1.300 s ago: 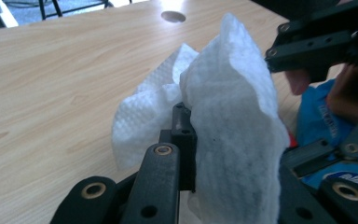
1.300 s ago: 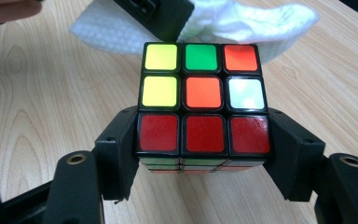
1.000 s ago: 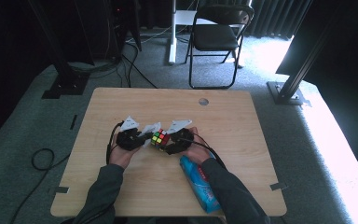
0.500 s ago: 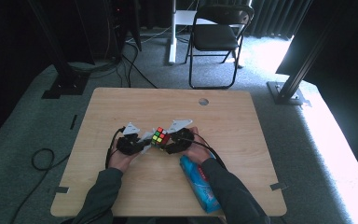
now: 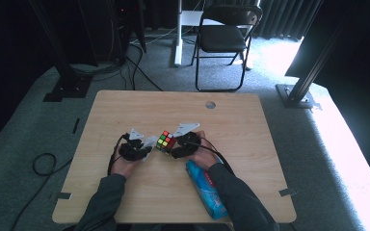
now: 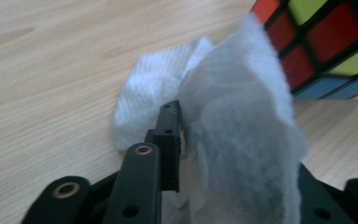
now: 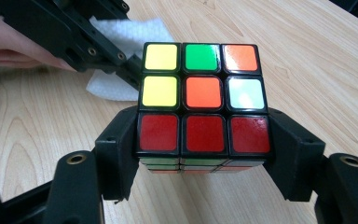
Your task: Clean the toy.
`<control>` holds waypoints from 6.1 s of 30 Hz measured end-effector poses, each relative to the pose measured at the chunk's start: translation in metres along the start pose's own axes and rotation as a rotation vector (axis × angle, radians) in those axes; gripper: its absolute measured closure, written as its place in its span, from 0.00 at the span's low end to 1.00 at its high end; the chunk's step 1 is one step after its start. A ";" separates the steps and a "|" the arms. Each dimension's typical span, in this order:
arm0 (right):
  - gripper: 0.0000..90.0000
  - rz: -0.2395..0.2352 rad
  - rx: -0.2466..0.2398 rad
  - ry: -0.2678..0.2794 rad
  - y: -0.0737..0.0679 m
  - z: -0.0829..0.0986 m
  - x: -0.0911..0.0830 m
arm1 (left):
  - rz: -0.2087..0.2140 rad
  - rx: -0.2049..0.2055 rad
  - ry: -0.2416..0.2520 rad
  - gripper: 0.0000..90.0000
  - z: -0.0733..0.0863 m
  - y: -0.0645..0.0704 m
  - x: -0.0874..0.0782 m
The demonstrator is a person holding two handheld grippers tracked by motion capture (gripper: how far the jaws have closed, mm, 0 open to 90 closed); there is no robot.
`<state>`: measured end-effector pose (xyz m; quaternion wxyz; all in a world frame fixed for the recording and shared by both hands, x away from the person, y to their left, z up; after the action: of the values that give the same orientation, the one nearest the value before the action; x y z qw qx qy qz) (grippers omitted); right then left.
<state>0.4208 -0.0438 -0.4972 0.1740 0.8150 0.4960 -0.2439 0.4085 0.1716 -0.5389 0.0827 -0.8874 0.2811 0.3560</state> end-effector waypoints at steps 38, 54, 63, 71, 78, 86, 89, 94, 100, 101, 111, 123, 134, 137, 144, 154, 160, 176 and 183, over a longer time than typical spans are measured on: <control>0.38 0.005 0.010 0.010 0.001 0.000 -0.001 | 0.035 0.065 -0.026 0.95 0.003 0.021 0.012; 0.38 0.006 0.017 0.014 0.002 0.000 -0.002 | 0.071 0.133 0.016 0.95 0.001 0.045 0.016; 0.38 0.008 0.018 0.018 0.003 0.000 -0.002 | 0.121 0.199 0.027 0.95 0.001 0.068 0.020; 0.38 0.008 0.021 0.021 0.003 0.000 -0.002 | 0.150 0.194 0.035 0.95 0.001 0.072 0.021; 0.38 0.006 0.025 0.025 0.003 0.000 -0.003 | 0.116 0.142 0.061 0.95 0.000 0.061 0.019; 0.38 0.004 0.029 0.032 0.003 0.000 -0.003 | 0.061 0.067 0.091 0.95 -0.001 0.038 0.010; 0.38 0.004 0.028 0.034 0.003 0.000 -0.003 | 0.042 0.041 0.105 0.95 -0.001 0.030 0.007; 0.38 0.005 0.027 0.030 0.003 0.000 -0.003 | 0.029 0.031 0.113 0.95 -0.001 0.027 0.004; 0.38 0.007 0.026 0.028 0.003 0.000 -0.003 | 0.052 0.064 0.100 0.95 0.000 0.037 0.010; 0.38 0.008 0.027 0.027 0.003 0.000 -0.003 | 0.059 0.070 0.098 0.95 0.000 0.039 0.011; 0.38 0.008 0.038 0.037 0.004 0.000 -0.004 | 0.116 0.151 0.088 0.95 -0.001 0.063 0.016; 0.38 0.042 0.119 0.048 0.013 0.001 -0.005 | 0.093 0.167 0.090 0.95 -0.001 0.059 0.007; 0.38 0.133 0.168 -0.015 0.025 -0.001 0.002 | 0.041 0.107 0.118 0.95 -0.002 0.037 -0.004; 0.38 0.178 0.148 -0.066 0.027 -0.002 0.008 | 0.034 0.097 0.114 0.95 -0.001 0.034 -0.003; 0.38 0.232 0.231 -0.146 0.042 -0.005 0.018 | 0.036 0.099 0.106 0.95 0.001 0.034 -0.001; 0.38 0.244 0.254 -0.224 0.050 -0.001 0.031 | 0.038 0.096 0.096 0.95 0.003 0.034 0.002; 0.38 0.241 0.234 -0.248 0.048 0.001 0.036 | 0.032 0.088 0.101 0.95 0.002 0.032 0.000; 0.33 0.156 0.304 -0.214 0.050 -0.006 0.020 | 0.029 0.085 0.111 0.94 0.001 0.032 -0.001; 0.43 0.172 0.347 -0.150 0.063 -0.008 0.006 | 0.029 0.083 0.113 0.94 0.001 0.031 -0.001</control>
<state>0.4809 -0.0633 -0.4916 0.0878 0.8516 0.3608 -0.3699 0.3899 0.1467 -0.5373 0.0982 -0.8977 0.3128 0.2944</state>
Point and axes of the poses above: each handheld gripper's, and its own axes: x roughly forward along the jaws, z roughly out of its underside, y roughly to its right, the point moved 2 cm from there along x, roughly forward along the jaws, and after that the axes turned 3 degrees about y, right-handed, at the moved point
